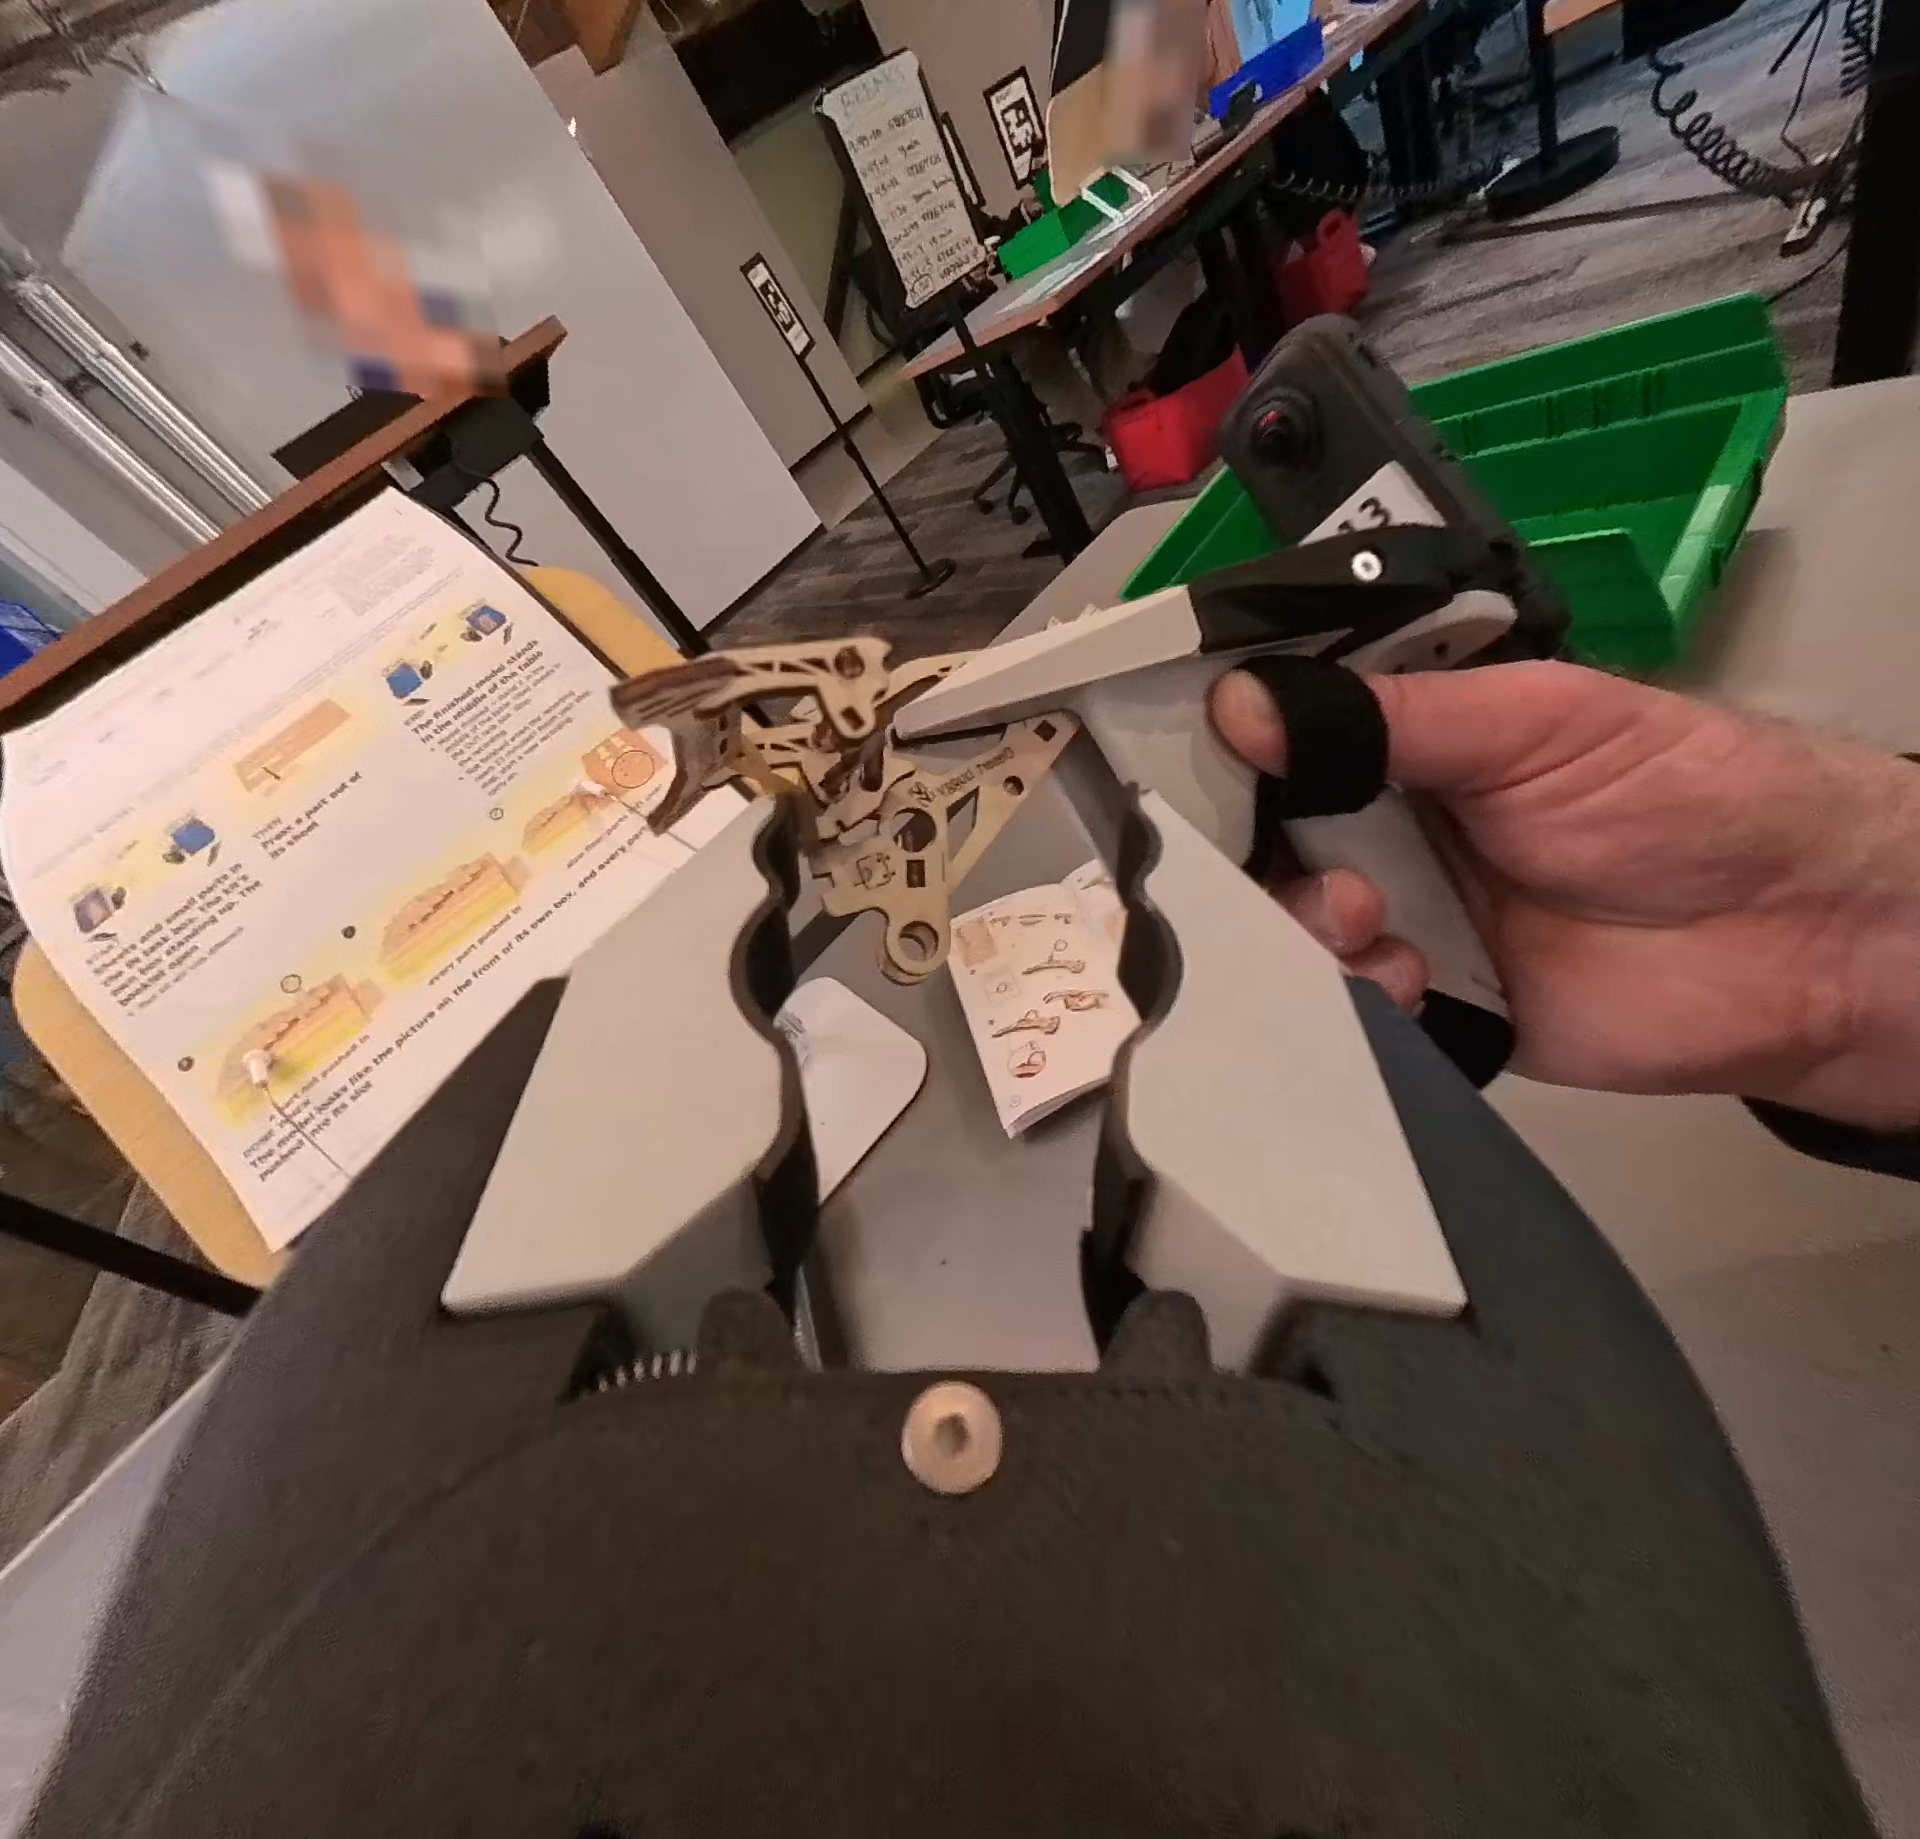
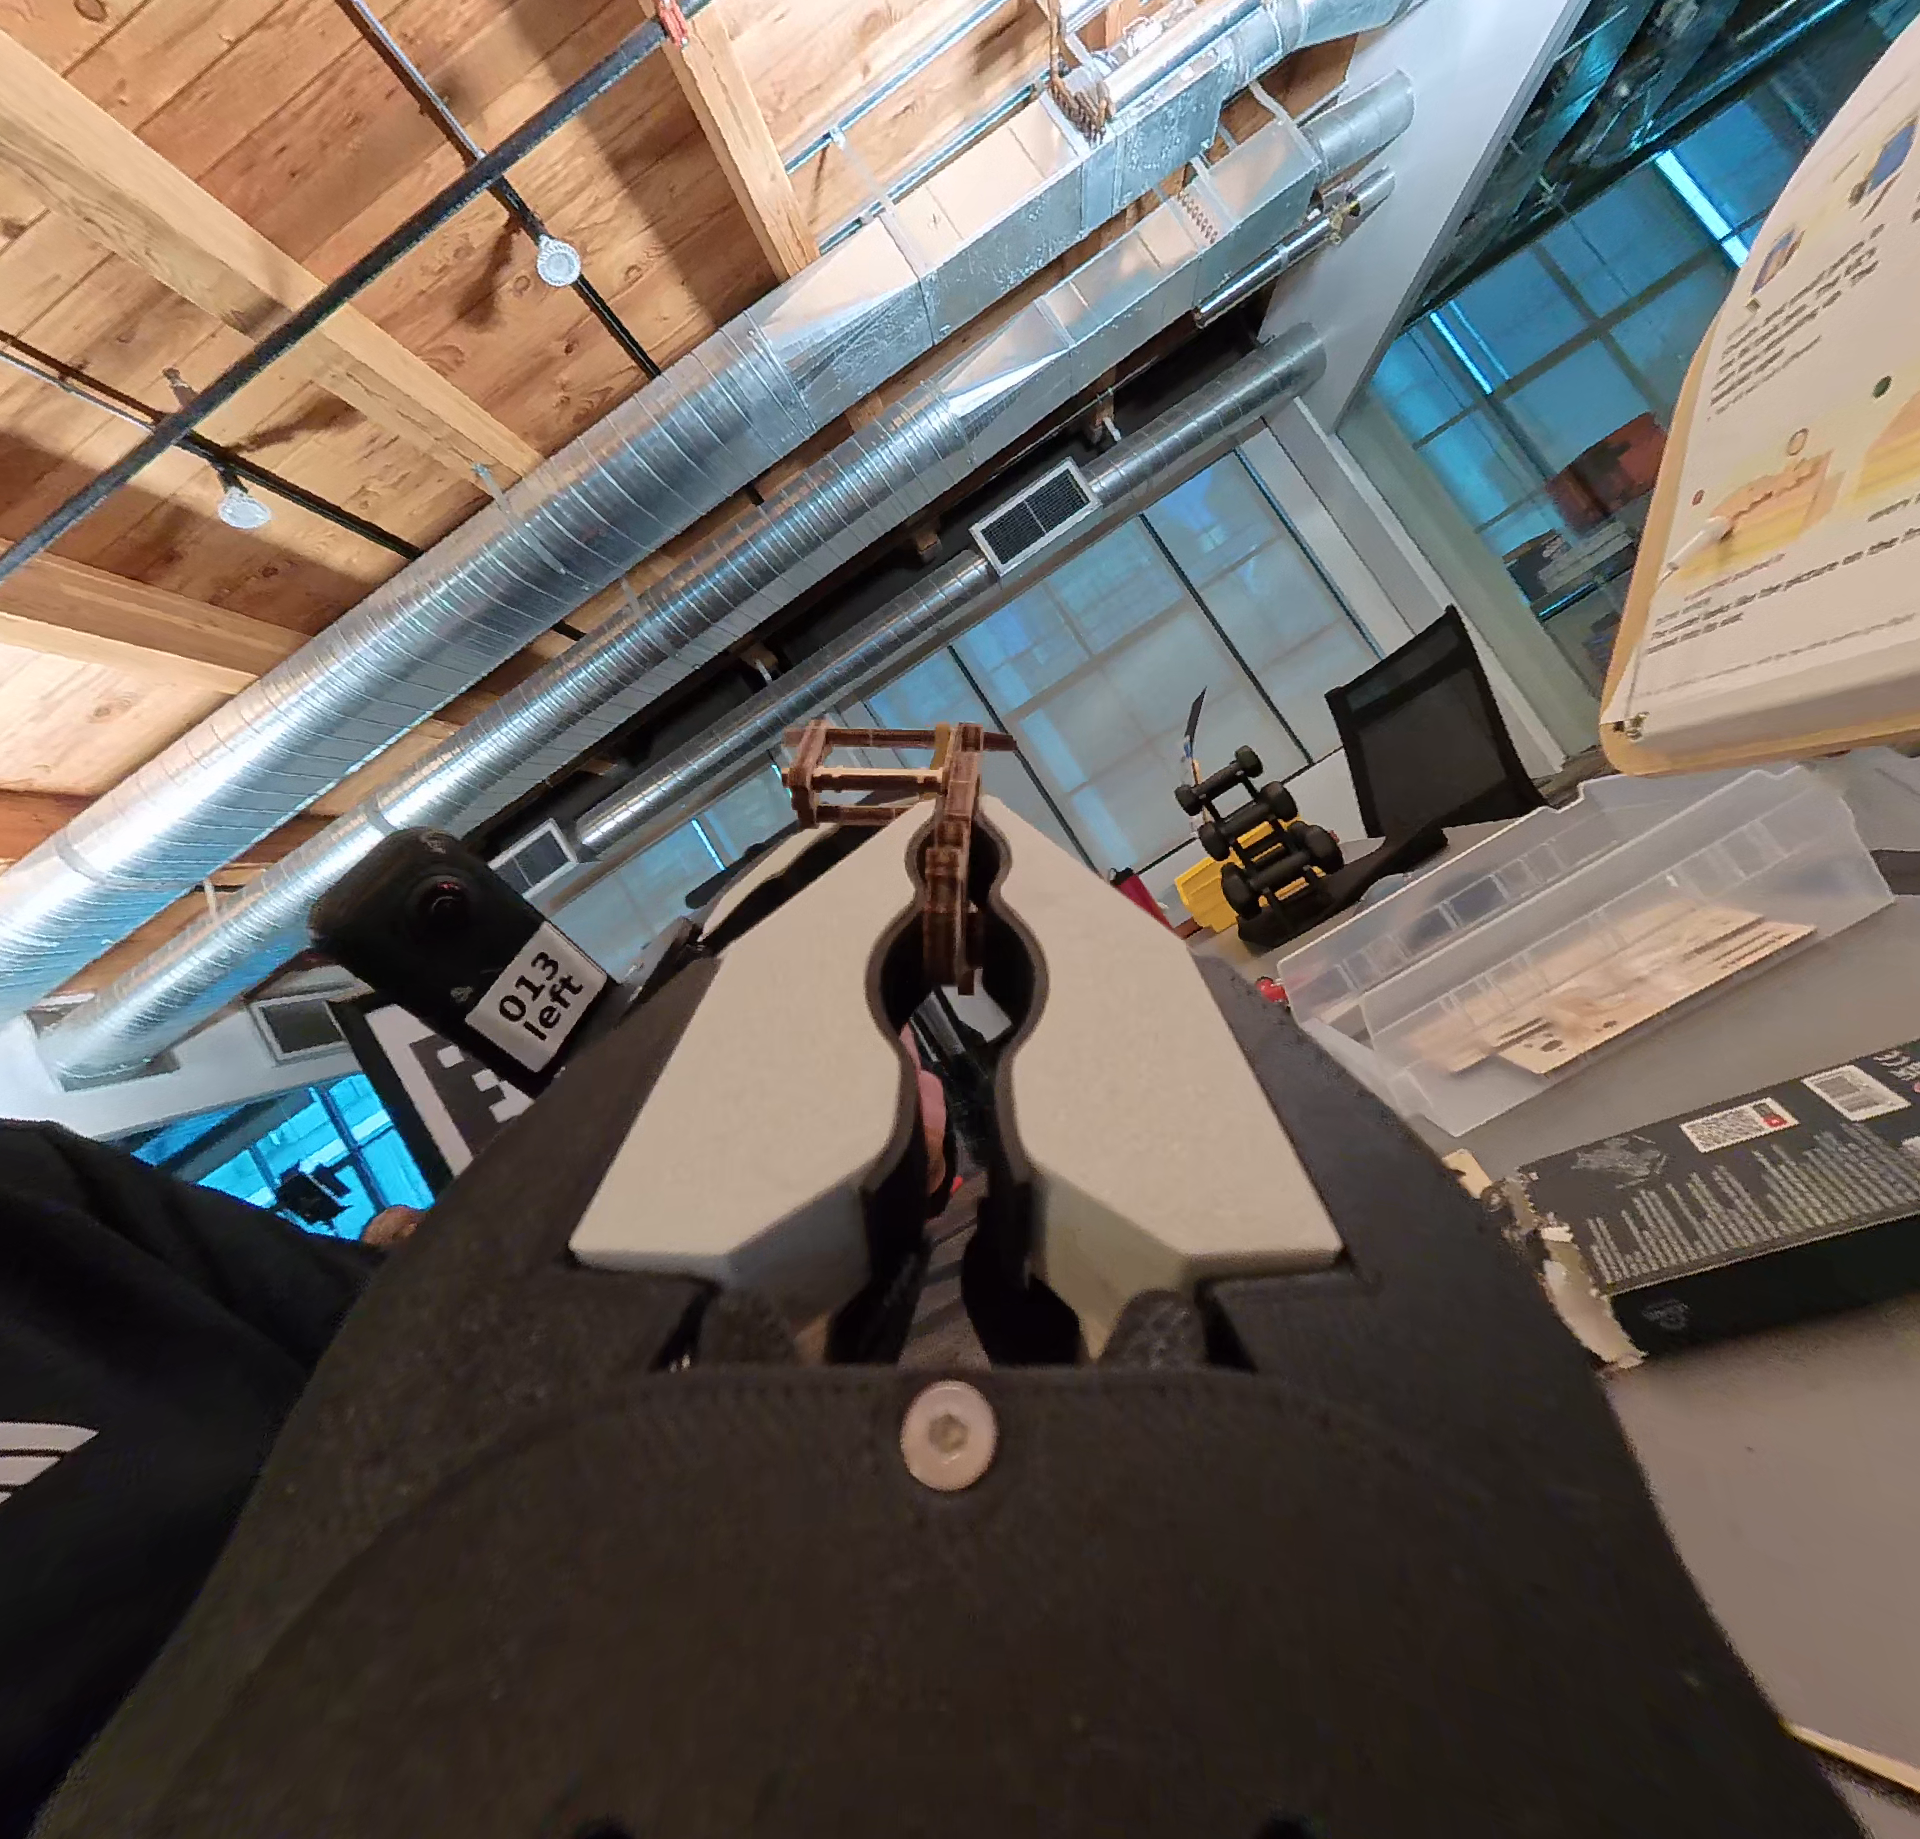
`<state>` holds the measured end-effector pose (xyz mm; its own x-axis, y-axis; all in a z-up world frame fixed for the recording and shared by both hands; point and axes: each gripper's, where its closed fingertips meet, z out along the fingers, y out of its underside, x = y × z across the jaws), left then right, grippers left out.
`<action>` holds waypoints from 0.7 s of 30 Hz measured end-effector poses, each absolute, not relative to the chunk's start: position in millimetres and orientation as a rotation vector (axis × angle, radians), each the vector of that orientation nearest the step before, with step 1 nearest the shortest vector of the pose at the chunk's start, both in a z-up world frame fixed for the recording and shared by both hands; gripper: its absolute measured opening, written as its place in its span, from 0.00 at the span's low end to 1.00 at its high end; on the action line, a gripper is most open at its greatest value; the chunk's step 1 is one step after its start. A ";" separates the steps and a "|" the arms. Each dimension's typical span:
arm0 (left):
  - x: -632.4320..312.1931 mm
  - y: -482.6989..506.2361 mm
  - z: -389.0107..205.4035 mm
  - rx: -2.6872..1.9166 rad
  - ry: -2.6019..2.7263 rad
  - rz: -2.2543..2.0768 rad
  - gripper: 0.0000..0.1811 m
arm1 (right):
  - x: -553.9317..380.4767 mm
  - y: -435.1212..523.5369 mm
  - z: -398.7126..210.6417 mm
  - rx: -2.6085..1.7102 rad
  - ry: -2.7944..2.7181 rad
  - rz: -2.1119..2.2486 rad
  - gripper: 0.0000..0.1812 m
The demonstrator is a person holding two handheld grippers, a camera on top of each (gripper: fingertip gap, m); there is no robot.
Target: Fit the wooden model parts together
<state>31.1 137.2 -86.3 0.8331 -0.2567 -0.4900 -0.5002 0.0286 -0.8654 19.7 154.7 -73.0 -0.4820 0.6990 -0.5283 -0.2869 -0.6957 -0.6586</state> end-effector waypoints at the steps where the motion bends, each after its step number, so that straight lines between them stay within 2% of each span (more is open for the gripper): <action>1: 32.1 135.9 -85.2 -1.556 0.611 0.195 0.33 | 19.6 154.5 -72.9 -1.091 -0.666 2.187 0.00; 3: 30.9 133.0 -82.6 -1.550 0.578 0.165 0.29 | 21.0 156.4 -71.9 -1.083 -0.643 2.192 0.00; 11: 35.3 130.2 -83.7 -1.534 0.521 0.022 0.35 | 20.6 152.1 -70.6 -1.052 -0.638 2.262 0.00; 17: 36.3 121.7 -78.4 -1.480 0.566 0.092 0.28 | 22.2 153.4 -71.5 -1.035 -0.621 2.306 0.00; 21: 31.0 127.1 -78.1 -1.505 0.540 0.078 0.32 | 21.8 151.8 -71.2 -1.023 -0.629 2.322 0.00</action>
